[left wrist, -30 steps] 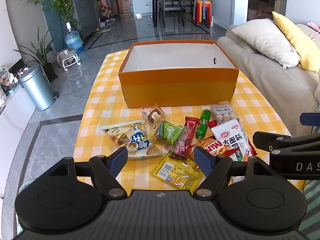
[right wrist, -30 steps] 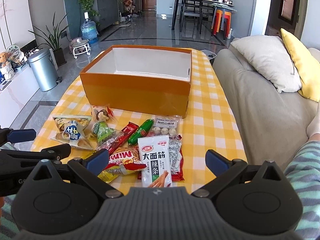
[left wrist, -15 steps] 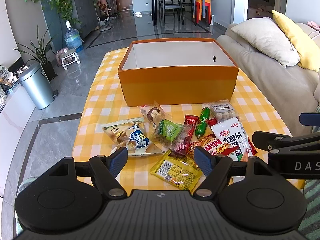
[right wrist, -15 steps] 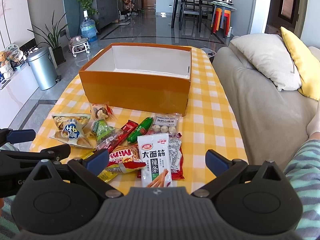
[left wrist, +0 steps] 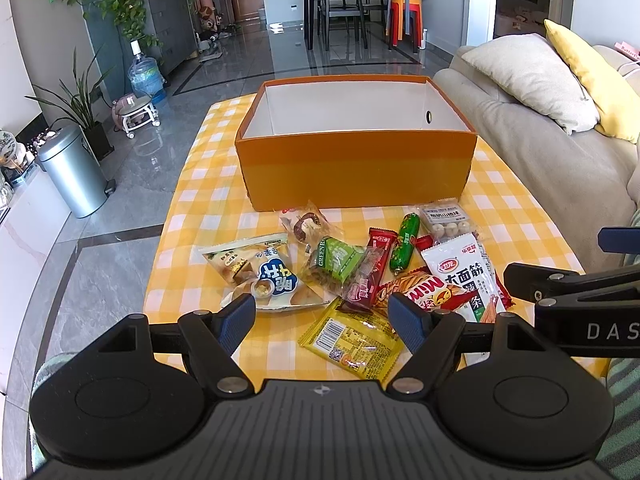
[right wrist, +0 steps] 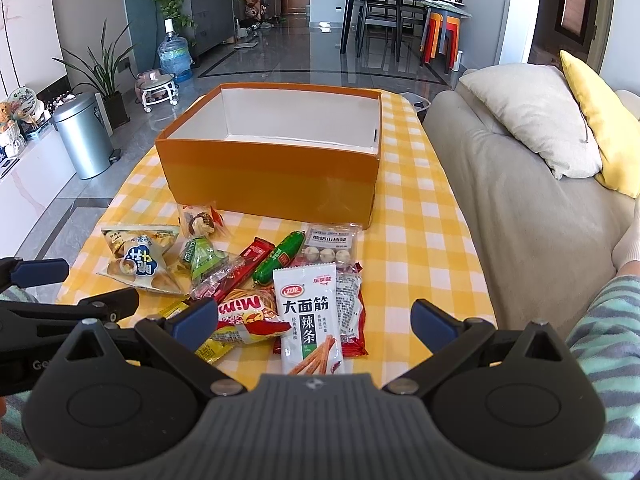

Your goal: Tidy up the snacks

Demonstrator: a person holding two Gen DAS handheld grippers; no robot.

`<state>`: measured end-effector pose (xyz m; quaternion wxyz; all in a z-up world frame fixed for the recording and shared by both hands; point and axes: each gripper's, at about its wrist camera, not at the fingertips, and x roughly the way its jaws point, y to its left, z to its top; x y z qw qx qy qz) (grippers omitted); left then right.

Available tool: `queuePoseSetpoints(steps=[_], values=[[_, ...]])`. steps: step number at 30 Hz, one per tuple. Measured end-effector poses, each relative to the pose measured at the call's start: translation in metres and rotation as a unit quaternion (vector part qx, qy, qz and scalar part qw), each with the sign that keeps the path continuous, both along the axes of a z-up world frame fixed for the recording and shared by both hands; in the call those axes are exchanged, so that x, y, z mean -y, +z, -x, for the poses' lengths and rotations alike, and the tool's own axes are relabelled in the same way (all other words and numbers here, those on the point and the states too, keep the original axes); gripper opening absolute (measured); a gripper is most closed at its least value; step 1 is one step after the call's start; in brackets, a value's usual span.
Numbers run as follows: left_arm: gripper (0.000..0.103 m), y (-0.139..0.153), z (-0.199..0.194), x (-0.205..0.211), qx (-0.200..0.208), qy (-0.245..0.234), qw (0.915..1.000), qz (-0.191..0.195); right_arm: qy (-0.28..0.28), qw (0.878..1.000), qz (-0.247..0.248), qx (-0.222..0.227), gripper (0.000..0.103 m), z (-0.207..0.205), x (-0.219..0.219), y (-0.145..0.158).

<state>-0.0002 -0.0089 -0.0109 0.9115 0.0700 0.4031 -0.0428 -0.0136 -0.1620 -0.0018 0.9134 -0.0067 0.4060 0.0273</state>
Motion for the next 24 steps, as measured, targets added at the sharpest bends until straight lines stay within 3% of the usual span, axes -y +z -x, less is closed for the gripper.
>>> queuePoseSetpoints(steps=[24], values=[[0.088,-0.0043,0.0005,0.0012,-0.004,-0.003,0.9999,0.01,-0.004,1.0,-0.003,-0.006,0.099,-0.0008,0.0011,-0.0018]])
